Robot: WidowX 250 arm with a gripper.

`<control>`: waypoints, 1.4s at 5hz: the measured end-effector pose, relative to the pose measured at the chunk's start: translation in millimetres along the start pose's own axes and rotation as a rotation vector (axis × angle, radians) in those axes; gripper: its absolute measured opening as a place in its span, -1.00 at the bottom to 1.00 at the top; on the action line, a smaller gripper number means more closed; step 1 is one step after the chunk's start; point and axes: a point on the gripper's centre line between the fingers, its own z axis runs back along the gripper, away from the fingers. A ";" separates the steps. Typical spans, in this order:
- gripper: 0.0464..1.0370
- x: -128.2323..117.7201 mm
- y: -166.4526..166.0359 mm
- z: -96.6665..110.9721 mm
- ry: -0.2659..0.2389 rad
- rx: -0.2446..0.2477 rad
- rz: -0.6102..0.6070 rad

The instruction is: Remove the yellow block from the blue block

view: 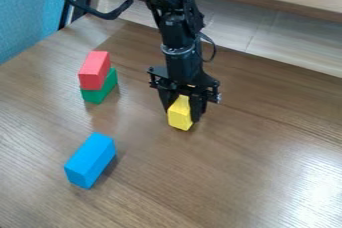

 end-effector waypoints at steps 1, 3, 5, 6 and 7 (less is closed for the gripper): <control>0.20 -0.6 -4.1 -2.2 0.005 0.007 -0.014; 0.94 -4.8 -3.7 14.0 -0.032 0.017 -0.017; 0.93 -21.3 14.9 50.0 -0.089 -0.004 0.011; 0.93 -24.7 37.5 65.5 -0.110 0.008 0.060; 0.93 -29.2 53.4 68.8 -0.100 0.000 0.106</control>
